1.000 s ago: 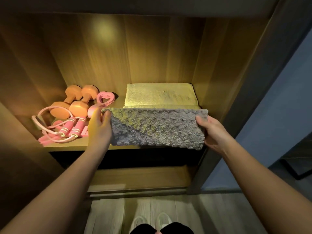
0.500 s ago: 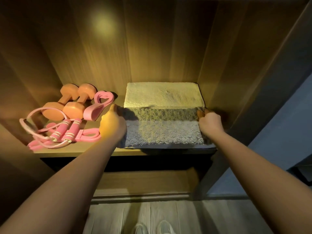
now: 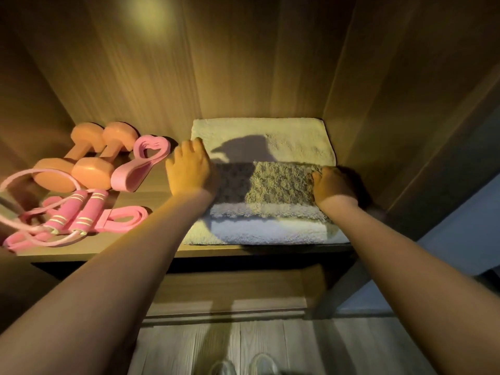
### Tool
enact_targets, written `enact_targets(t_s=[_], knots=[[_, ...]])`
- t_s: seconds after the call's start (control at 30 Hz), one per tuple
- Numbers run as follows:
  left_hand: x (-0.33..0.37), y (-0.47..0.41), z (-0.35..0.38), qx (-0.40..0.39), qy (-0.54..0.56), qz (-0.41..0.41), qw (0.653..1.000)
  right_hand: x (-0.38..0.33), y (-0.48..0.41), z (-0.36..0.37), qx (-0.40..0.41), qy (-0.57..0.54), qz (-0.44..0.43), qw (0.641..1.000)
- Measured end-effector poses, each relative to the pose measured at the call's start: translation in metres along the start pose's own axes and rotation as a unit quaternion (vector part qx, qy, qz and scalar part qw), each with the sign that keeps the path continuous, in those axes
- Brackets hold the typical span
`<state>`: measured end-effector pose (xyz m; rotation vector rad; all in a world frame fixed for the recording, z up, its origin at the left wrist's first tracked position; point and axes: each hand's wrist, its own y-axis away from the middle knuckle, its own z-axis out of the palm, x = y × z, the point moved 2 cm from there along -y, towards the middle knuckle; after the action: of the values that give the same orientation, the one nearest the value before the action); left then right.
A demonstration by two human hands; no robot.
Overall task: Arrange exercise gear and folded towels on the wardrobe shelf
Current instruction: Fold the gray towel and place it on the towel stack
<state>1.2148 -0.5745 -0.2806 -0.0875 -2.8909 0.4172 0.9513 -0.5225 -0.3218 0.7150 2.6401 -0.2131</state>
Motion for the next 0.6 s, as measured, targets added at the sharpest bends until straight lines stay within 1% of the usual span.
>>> enact_targets(t_s=[0.03, 0.1, 0.13, 0.17, 0.23, 0.33, 0.5, 0.53, 0.6], knots=[[0.019, 0.004, 0.0, -0.025, -0.012, 0.051, 0.998, 0.001, -0.001, 0.0, 0.003, 0.0, 0.011, 1.0], [0.06, 0.026, 0.011, -0.092, -0.053, 0.182, 0.978, 0.003, -0.003, -0.001, 0.011, -0.019, 0.046, 0.999], [0.075, 0.037, 0.019, -0.133, -0.052, 0.226, 0.964, 0.003, -0.002, -0.002, 0.011, -0.016, 0.049, 0.999], [0.083, 0.046, 0.026, -0.171, -0.037, 0.245, 0.954, 0.002, -0.001, -0.002, 0.009, -0.004, 0.037, 0.999], [0.08, 0.051, 0.036, -0.207, -0.026, 0.249, 0.946, 0.0, 0.001, -0.004, 0.008, 0.018, 0.007, 1.0], [0.05, 0.045, 0.038, -0.211, -0.046, 0.237, 0.947, 0.001, 0.001, -0.003, -0.001, 0.01, 0.002, 1.0], [-0.013, 0.032, 0.031, -0.211, -0.046, 0.136, 0.967, -0.003, 0.003, -0.004, -0.013, -0.002, 0.014, 1.0], [-0.019, 0.032, 0.031, -0.211, -0.047, 0.12, 0.969, -0.006, 0.004, -0.005, -0.015, 0.003, 0.02, 1.0], [-0.021, 0.033, 0.032, -0.207, -0.056, 0.111, 0.971, -0.013, 0.006, -0.014, -0.009, 0.05, 0.025, 0.998]])
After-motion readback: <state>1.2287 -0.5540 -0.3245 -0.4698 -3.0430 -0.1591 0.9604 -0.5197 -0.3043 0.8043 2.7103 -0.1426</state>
